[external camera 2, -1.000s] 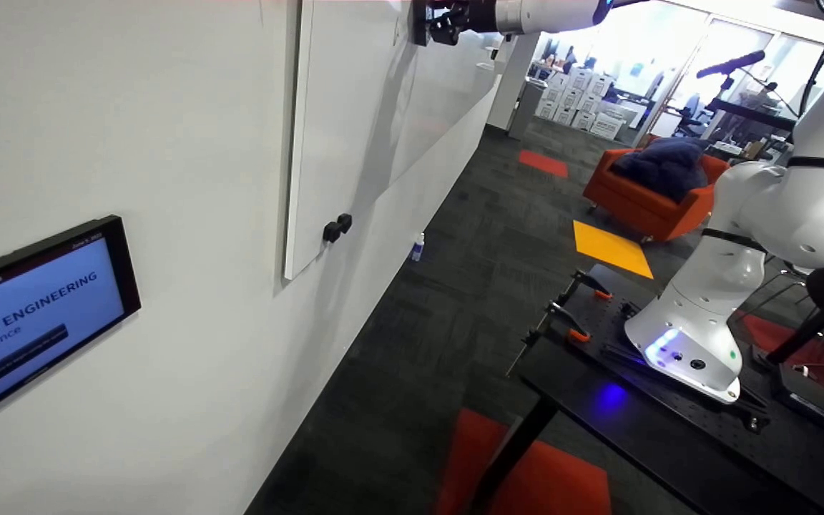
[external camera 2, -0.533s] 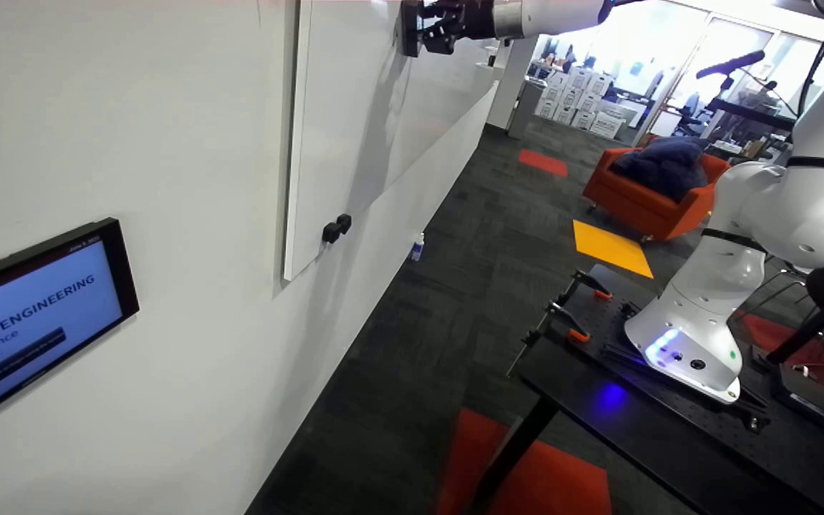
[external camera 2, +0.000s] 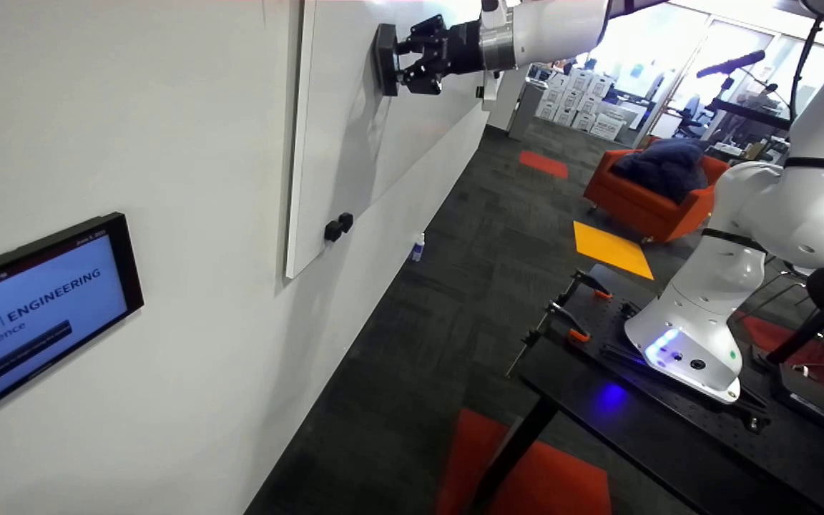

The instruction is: Use the gray eraser to erase the white board

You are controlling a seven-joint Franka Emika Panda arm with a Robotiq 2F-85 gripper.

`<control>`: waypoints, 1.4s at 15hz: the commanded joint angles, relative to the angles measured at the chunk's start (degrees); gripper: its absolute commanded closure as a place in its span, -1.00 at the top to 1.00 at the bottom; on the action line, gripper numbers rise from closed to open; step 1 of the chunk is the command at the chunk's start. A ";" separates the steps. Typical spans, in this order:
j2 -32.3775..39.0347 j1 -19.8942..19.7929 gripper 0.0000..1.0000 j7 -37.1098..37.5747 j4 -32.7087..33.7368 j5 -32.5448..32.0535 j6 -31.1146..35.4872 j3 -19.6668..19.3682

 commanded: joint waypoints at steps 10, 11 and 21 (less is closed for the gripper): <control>-21.99 -3.31 -0.38 -9.39 -31.84 0.00 -38.00 9.07; -22.75 -4.08 -0.38 -9.24 -32.53 0.00 -37.47 9.81; -15.82 -3.58 -0.38 -11.03 -29.71 2.24 -36.91 15.42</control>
